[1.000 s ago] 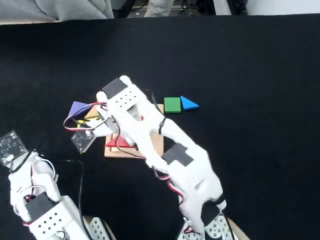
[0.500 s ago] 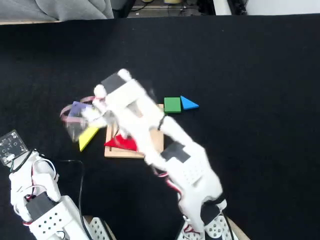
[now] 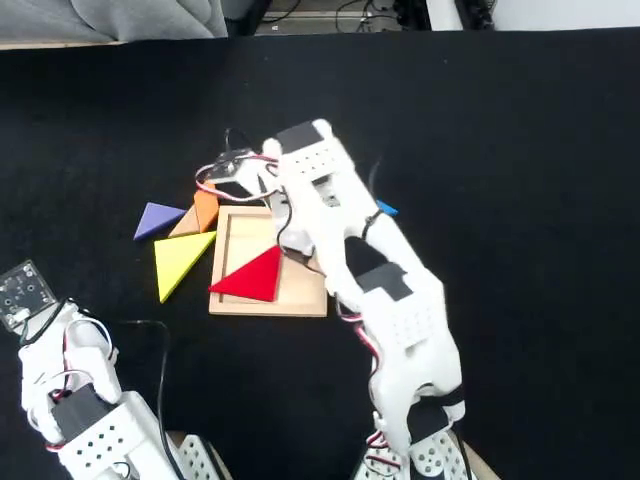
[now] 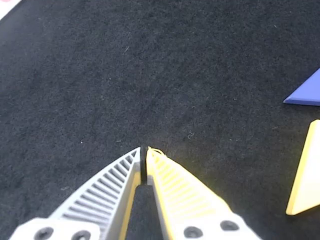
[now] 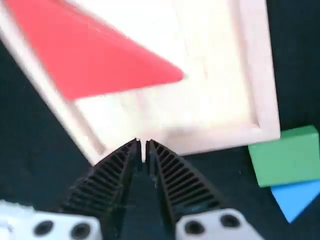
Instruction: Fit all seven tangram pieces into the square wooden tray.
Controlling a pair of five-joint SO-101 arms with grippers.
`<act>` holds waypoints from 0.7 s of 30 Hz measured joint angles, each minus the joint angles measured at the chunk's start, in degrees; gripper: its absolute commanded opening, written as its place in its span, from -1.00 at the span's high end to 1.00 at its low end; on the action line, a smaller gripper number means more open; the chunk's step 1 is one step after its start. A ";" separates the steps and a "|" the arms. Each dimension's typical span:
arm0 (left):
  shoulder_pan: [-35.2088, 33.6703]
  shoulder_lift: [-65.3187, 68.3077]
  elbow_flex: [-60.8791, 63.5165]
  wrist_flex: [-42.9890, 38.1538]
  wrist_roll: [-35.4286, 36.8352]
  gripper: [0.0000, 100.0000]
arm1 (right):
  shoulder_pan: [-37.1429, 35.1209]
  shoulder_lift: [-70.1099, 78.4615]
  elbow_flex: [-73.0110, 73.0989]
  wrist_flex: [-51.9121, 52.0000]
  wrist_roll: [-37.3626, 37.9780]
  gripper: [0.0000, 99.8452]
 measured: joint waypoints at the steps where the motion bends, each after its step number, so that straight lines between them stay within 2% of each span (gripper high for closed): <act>1: 0.00 0.00 0.00 0.00 0.00 0.94 | -0.62 0.35 0.00 -0.26 -0.88 0.98; 9: 0.00 0.00 0.00 0.18 0.00 0.94 | -5.36 5.36 -2.02 -4.40 -3.78 0.98; 15: 0.00 0.00 0.00 0.18 0.00 0.94 | -5.71 10.99 -11.78 -4.48 -4.57 0.98; 21: 0.00 0.00 0.00 0.18 0.00 0.94 | -5.71 16.44 -25.41 -4.22 -13.36 0.98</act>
